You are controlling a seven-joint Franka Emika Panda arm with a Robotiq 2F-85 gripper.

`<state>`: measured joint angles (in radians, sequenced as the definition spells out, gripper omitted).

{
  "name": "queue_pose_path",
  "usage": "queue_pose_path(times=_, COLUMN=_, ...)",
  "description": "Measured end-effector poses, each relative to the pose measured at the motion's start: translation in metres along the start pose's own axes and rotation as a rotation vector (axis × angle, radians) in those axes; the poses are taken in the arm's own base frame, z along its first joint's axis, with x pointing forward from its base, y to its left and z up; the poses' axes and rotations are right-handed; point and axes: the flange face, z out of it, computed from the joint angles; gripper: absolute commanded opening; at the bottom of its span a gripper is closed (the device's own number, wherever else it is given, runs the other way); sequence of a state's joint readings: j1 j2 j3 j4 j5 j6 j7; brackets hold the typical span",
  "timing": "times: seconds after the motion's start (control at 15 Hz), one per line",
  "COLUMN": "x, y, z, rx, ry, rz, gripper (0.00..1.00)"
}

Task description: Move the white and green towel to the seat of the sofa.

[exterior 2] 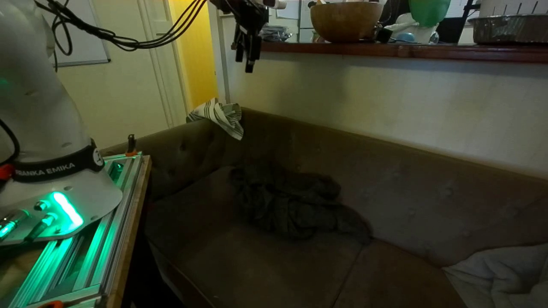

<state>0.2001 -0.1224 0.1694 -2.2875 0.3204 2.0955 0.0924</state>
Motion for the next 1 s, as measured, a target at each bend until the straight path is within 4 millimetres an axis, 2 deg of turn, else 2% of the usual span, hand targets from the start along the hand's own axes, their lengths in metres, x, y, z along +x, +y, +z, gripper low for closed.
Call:
queue_pose_path(times=0.2, x=0.008, y=-0.024, z=0.021, rx=0.100, ry=-0.051, rz=-0.110, gripper=1.00)
queue_pose_path(times=0.4, x=0.012, y=-0.031, z=0.039, rx=0.124, ry=-0.109, rz=-0.197, gripper=1.00)
queue_pose_path(times=1.0, x=0.015, y=-0.032, z=0.039, rx=0.129, ry=-0.114, rz=-0.212, gripper=1.00)
